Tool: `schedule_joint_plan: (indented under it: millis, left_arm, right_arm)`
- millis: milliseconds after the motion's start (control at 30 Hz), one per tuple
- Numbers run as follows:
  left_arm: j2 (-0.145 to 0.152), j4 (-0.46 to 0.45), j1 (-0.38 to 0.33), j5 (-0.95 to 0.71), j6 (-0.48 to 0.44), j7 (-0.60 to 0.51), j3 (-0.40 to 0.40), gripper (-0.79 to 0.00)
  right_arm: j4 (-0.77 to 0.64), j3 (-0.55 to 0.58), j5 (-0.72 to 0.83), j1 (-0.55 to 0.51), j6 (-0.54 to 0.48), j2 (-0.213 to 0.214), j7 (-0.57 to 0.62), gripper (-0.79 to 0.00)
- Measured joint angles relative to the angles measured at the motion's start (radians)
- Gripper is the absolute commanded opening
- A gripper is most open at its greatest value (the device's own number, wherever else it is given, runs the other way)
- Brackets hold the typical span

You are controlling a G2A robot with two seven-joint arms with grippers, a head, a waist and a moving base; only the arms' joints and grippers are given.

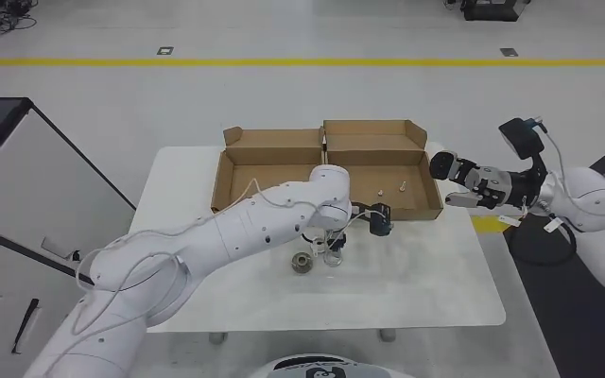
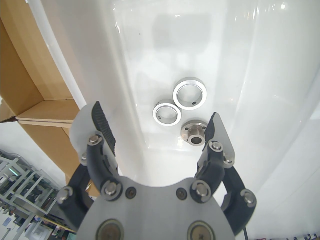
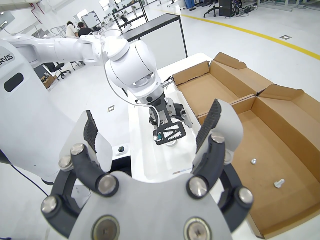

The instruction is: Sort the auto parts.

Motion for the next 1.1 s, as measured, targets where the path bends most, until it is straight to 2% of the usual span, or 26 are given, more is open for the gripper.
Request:
schedule_joint_plan:
  millis: [100,200,400,500,533,567,1000,1100]
  left_arm:
    - [-0.003,0.013,0.006,0.010,-0.016,0.016,0.000,-0.049]
    - [-0.003,0.015,0.013,0.015,-0.031,0.031,0.000,-0.083]
    - [0.000,0.018,0.032,0.044,-0.061,0.061,0.000,-0.055]
    - [0.002,0.023,0.038,0.060,-0.076,0.076,0.000,-0.086]
    - [0.002,0.024,0.039,0.063,-0.079,0.079,0.000,-0.065]
    - [0.003,0.026,0.041,0.063,-0.082,0.082,0.000,0.000]
    - [0.004,0.029,0.051,0.071,-0.078,0.104,-0.005,0.000]
    - [0.007,0.035,0.058,0.020,-0.089,0.099,-0.020,0.000]
  right_arm:
    - [0.000,0.000,0.000,0.000,0.000,0.000,0.000,0.000]
    - [0.000,0.000,0.000,0.000,0.000,0.000,0.000,0.000]
    - [0.000,0.000,0.000,0.000,0.000,0.000,0.000,0.000]
    - [0.000,0.000,0.000,0.000,0.000,0.000,0.000,0.000]
    - [0.000,0.000,0.000,0.000,0.000,0.000,0.000,0.000]
    - [0.000,0.000,0.000,0.000,0.000,0.000,0.000,0.000]
    - [0.000,0.000,0.000,0.000,0.000,0.000,0.000,0.000]
    - [0.000,0.000,0.000,0.000,0.000,0.000,0.000,0.000]
